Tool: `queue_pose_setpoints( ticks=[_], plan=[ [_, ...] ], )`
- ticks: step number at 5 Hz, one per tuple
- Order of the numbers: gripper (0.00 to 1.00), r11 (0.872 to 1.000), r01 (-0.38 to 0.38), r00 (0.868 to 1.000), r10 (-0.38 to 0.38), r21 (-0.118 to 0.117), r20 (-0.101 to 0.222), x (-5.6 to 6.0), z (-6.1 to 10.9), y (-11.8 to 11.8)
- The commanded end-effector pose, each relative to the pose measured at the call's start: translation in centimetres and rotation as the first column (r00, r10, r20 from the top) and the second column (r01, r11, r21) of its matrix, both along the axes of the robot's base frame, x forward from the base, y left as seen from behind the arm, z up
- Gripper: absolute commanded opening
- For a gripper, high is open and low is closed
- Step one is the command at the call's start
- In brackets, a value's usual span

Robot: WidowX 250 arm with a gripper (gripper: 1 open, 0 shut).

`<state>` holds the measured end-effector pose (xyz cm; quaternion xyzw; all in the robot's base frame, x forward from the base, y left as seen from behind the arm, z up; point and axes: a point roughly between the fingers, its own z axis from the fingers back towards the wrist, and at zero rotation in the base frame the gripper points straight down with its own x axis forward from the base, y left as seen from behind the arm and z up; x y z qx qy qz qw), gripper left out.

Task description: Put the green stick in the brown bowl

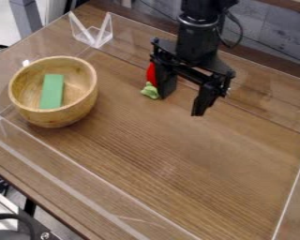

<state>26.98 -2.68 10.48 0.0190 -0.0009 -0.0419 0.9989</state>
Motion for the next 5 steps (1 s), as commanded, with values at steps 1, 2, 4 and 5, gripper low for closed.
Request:
queue_pose_setpoints(
  ticks=[1,2,4,5],
  plan=[
    [1.0,1.0,0.014,0.998,-0.014,0.0,0.056,0.5,1.3,0.3],
    [1.0,1.0,0.024,0.998,-0.024,0.002,0.058,0.6,1.1,0.4],
    [1.0,1.0,-0.018,0.998,0.018,0.002,0.055,1.2,-0.3,-1.0],
    [1.0,1.0,-0.019,0.998,0.019,0.007,0.054,1.3,-0.4,-1.4]
  ],
)
